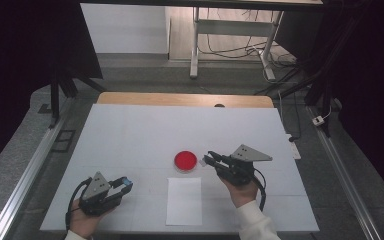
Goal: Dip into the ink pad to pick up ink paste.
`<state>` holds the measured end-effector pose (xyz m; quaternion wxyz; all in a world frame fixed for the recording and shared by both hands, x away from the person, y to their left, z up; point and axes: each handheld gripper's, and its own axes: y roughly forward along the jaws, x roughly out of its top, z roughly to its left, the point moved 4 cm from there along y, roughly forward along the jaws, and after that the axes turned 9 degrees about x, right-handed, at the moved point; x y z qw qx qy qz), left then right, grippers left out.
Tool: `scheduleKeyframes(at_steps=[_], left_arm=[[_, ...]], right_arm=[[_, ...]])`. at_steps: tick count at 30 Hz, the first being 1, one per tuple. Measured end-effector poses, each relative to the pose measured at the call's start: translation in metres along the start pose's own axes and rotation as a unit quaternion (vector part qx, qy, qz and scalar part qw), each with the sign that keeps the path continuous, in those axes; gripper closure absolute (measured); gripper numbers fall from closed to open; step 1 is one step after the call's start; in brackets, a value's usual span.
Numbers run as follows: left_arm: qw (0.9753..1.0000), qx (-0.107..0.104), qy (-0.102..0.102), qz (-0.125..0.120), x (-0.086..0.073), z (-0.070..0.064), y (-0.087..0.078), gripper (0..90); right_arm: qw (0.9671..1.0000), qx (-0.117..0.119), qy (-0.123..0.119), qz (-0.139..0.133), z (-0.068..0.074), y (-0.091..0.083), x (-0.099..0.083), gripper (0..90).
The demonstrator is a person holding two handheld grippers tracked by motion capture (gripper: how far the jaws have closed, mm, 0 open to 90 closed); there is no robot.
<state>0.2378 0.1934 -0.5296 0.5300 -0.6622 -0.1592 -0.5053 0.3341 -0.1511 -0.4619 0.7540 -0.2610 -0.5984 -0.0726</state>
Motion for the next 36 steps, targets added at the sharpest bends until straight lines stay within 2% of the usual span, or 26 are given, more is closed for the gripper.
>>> scheduleKeyframes(at_steps=[27,36], left_arm=[[1.0,-0.002,0.0,0.0,0.001,-0.001,0.0,65.0],[1.0,-0.003,-0.001,0.0,0.001,0.0,0.0,65.0]], right_arm=[[0.9991,-0.002,-0.011,0.041,-0.009,0.04,0.016,75.6],[0.9972,-0.009,-0.015,0.072,-0.014,0.055,0.011,75.6]])
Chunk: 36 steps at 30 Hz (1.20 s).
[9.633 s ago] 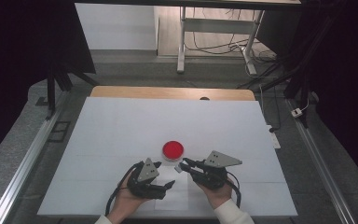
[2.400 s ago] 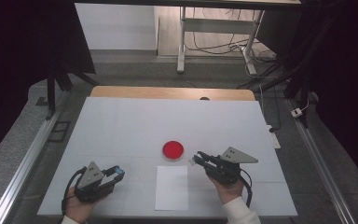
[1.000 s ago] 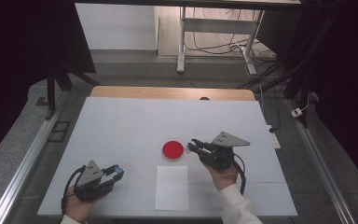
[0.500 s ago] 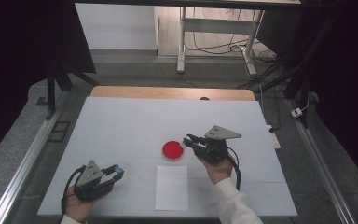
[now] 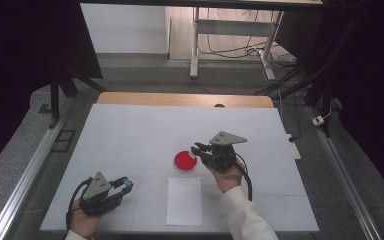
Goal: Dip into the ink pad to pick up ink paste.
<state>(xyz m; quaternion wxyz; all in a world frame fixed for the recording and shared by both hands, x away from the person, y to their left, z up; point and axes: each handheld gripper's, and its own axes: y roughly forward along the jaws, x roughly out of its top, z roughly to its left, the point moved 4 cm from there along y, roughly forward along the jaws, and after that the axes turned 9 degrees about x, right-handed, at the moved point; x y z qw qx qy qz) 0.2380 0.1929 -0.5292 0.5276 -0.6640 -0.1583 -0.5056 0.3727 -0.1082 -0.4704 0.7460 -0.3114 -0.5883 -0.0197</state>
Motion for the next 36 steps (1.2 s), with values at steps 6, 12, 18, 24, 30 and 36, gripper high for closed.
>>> scheduleKeyframes(at_steps=[6,12,18,24,30,36], left_arm=[[1.0,0.001,0.0,0.001,0.0,0.0,0.0,65.0],[1.0,0.0,0.0,0.001,0.0,0.0,0.0,65.0],[1.0,0.0,0.0,0.001,0.0,0.0,0.0,65.0],[1.0,-0.001,0.0,0.001,0.0,0.0,0.001,65.0],[1.0,-0.002,0.0,0.002,-0.001,0.0,0.001,65.0],[1.0,-0.003,-0.001,0.003,-0.001,0.001,0.001,65.0]], right_arm=[[0.9997,-0.004,-0.001,0.024,-0.003,0.013,-0.003,75.6],[0.9987,-0.013,-0.009,0.048,-0.006,0.025,-0.008,75.6],[0.9984,-0.015,-0.005,0.053,-0.008,0.032,-0.01,75.6],[0.9973,-0.025,-0.01,0.068,-0.012,0.037,-0.012,75.6],[0.9964,-0.029,-0.01,0.078,-0.015,0.042,-0.015,75.6],[0.9959,-0.034,-0.011,0.083,-0.016,0.047,-0.017,75.6]])
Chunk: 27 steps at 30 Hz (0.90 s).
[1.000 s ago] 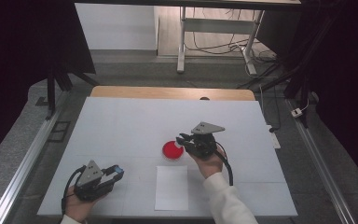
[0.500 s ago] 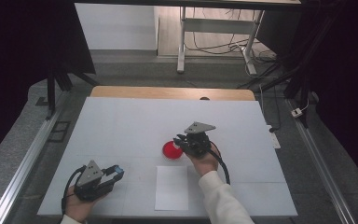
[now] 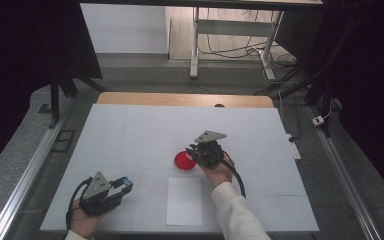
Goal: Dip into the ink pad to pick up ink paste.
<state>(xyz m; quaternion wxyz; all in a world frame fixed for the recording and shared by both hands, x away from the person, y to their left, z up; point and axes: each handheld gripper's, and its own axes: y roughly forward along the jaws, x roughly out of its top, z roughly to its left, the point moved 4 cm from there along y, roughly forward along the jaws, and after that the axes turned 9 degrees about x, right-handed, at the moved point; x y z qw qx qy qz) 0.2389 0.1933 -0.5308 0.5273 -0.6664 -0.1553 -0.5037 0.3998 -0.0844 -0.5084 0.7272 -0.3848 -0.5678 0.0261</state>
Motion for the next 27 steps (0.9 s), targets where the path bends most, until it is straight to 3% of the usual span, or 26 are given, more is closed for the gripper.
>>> scheduleKeyframes(at_steps=[27], left_arm=[[1.0,0.001,-0.001,-0.001,-0.0002,0.0002,0.0003,65.0]], right_arm=[[0.9993,-0.011,-0.02,0.03,0.0035,0.0092,-0.0055,75.5]])
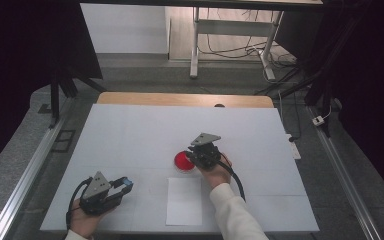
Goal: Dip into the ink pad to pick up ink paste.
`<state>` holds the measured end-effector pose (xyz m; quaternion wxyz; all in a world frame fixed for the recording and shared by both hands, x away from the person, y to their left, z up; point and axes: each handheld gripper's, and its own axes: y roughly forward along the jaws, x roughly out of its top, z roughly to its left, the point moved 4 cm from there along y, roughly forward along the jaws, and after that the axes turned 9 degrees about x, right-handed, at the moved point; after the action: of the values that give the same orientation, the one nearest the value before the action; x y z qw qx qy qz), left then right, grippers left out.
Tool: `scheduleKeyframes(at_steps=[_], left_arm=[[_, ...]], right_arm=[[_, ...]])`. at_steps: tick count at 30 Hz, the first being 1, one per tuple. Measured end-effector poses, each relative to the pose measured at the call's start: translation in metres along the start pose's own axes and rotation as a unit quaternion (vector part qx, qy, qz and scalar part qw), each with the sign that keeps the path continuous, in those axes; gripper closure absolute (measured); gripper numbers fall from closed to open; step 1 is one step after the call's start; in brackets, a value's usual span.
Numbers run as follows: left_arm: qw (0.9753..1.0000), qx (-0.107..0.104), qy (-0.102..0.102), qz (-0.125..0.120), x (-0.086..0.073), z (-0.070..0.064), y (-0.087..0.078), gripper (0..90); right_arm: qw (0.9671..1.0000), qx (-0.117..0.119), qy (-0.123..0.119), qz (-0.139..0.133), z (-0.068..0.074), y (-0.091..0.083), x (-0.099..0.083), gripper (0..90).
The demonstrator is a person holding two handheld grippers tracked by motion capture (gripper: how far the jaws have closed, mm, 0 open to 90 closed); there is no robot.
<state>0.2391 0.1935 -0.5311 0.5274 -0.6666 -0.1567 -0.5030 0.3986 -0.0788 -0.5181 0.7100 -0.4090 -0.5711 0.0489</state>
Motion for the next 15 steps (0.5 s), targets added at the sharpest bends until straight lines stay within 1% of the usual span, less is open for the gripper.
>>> scheduleKeyframes(at_steps=[5,8,13,15], left_arm=[[1.0,0.0,0.0,0.0,-0.0001,0.0001,0.0,65.0],[1.0,0.0,0.0,0.0,-0.0001,0.0,0.0,65.0],[1.0,0.0,0.0,0.001,-0.0002,0.0001,0.0001,65.0],[1.0,0.0,0.001,0.001,-0.0002,0.0,0.0002,65.0]], right_arm=[[1.0,0.003,0.001,-0.004,-0.0003,0.0011,0.0002,75.5],[1.0,0.002,-0.001,0.003,-0.0002,0.0007,0.0006,75.5],[1.0,0.004,0.005,0.005,-0.0007,0.0018,0.0007,75.6],[0.9999,0.003,0.006,0.01,-0.0005,0.0028,0.0,75.6]])
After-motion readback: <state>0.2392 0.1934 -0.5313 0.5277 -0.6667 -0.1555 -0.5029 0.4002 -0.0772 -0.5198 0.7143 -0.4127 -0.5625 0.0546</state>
